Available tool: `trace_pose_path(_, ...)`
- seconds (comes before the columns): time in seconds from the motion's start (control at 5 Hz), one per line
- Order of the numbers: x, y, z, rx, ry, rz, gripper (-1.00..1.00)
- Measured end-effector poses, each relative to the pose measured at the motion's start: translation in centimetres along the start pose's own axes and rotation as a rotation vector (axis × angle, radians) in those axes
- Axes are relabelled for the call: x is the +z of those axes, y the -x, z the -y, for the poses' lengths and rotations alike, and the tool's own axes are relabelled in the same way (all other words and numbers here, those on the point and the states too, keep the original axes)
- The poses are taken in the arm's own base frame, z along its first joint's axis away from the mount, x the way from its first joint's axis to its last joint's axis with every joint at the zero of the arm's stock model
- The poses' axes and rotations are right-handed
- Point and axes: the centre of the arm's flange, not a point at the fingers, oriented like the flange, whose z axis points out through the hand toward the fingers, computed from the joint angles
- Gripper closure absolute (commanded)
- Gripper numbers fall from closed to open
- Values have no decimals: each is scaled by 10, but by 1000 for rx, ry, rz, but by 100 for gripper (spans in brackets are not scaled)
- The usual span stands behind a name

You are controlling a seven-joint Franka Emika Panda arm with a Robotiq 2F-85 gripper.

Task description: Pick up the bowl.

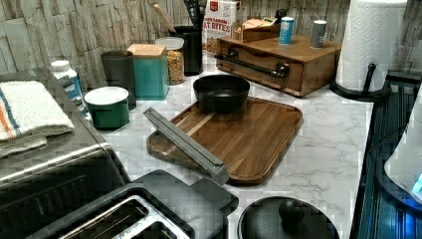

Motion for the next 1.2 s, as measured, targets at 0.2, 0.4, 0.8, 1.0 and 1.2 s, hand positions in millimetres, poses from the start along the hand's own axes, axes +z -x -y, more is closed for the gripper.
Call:
trace_pose_path(0.2,2,0,1,-1,-4,-5,100)
trace_pose_path(0.4,7,1,1,-2,2,6,100)
trace_pose_path(0.8,29,-5,-12,128,35,8,100)
trace_pose_path(1.0,48,-16,-31,312,16,-12,-100)
trace_pose_path(1.2,69,-29,-66,383,32,12,-100)
